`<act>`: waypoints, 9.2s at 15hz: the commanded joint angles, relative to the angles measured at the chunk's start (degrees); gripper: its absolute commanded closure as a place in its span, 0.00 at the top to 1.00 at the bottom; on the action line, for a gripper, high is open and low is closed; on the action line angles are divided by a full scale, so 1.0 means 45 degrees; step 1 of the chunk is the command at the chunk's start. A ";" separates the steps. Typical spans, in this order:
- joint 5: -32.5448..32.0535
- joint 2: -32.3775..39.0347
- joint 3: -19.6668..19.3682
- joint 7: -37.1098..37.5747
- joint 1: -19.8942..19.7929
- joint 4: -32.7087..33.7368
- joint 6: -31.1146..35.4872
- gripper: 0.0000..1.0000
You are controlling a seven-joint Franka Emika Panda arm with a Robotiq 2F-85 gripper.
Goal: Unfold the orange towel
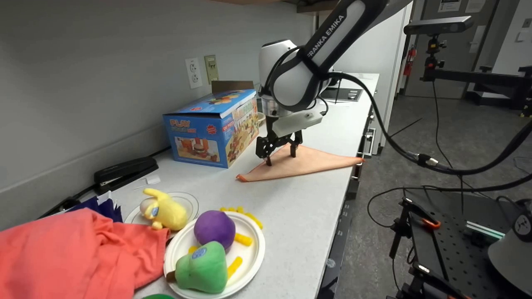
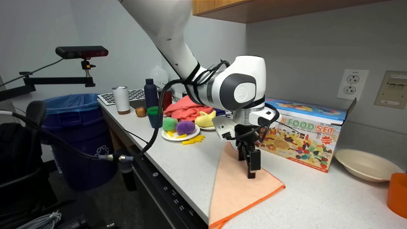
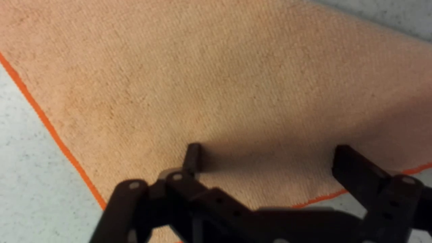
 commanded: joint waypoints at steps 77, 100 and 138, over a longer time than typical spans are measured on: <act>0.1884 -0.0893 -0.0846 -0.5059 -0.1415 -0.1207 -0.0513 1.00; 0.2481 -0.1319 -0.0639 -0.5622 -0.1345 -0.0934 -0.1612 1.00; 0.1375 -0.1899 -0.0795 -0.4486 -0.1337 -0.2198 -0.3125 1.00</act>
